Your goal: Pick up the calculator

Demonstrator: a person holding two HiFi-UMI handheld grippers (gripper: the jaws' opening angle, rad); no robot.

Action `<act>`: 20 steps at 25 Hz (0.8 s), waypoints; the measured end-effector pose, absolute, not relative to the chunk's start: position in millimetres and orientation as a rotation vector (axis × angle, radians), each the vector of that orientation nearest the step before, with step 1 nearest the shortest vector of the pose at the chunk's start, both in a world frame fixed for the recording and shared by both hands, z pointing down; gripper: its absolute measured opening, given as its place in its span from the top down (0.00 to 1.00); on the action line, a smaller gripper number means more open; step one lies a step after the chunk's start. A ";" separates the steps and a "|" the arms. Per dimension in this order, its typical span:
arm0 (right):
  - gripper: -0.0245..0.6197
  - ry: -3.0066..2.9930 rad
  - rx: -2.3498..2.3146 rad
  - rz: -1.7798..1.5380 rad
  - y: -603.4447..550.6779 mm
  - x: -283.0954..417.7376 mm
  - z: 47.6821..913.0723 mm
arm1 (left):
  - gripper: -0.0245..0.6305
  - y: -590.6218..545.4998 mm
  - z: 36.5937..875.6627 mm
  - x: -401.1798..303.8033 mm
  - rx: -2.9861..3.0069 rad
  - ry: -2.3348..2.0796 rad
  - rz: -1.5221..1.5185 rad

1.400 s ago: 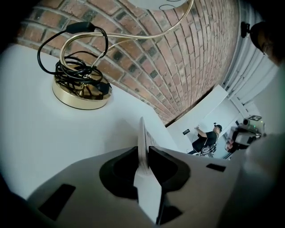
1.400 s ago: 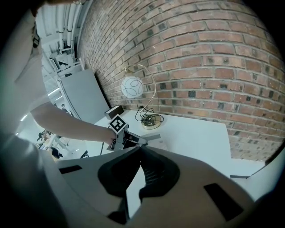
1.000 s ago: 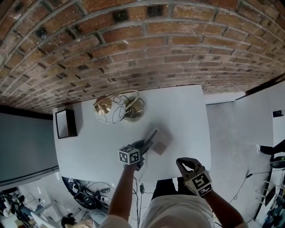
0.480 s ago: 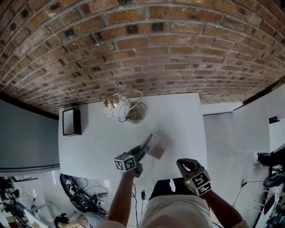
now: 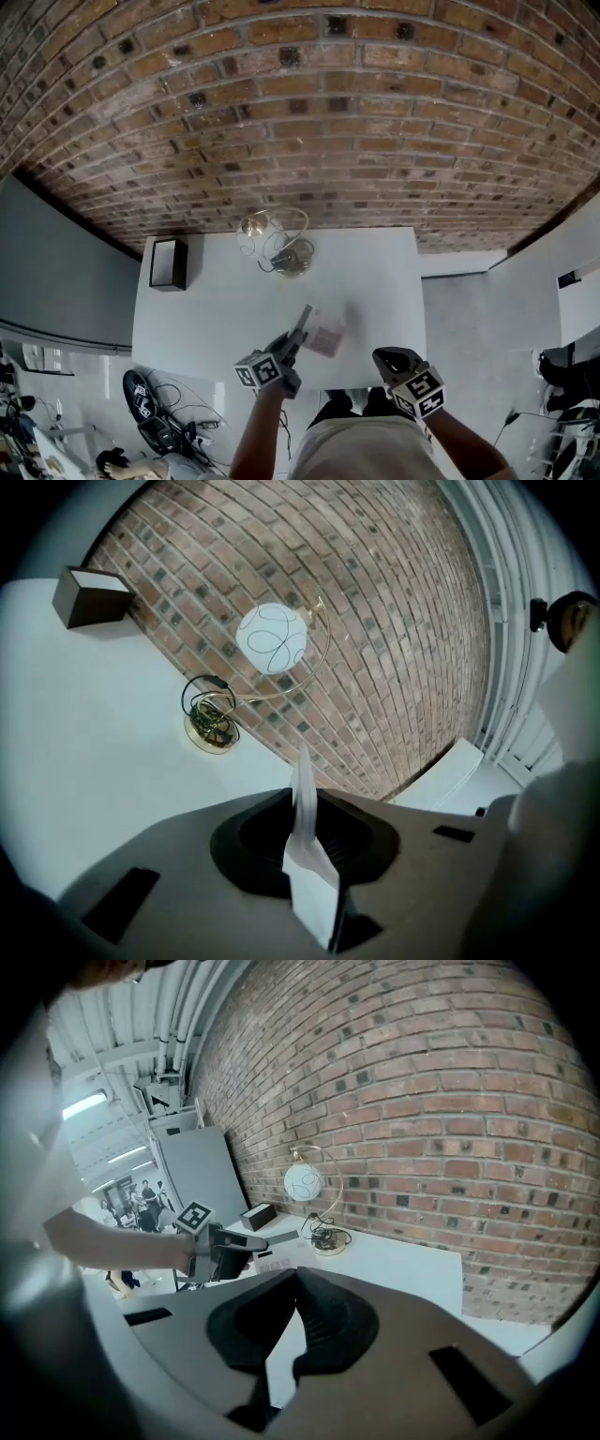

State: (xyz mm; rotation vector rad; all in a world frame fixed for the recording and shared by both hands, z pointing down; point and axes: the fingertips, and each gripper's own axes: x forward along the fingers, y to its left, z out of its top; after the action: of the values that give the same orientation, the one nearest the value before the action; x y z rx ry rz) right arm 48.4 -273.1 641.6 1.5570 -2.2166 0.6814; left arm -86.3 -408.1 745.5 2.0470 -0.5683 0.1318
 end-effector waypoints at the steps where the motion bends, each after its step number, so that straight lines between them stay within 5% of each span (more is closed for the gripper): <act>1: 0.94 -2.224 1.551 0.683 -270.3 49.3 640.6 | 0.83 -404.3 740.5 -87.5 2.036 -0.579 0.104; 20: 0.94 -2.409 1.386 0.595 -174.4 99.2 608.3 | 0.83 -277.3 661.3 -112.7 1.908 -0.888 -0.224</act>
State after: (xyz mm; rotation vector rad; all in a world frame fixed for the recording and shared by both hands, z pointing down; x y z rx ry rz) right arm 99.2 -174.4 608.3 1.3863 -2.4093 0.5948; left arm -112.7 -277.3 661.3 1.9082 -0.8879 -0.2236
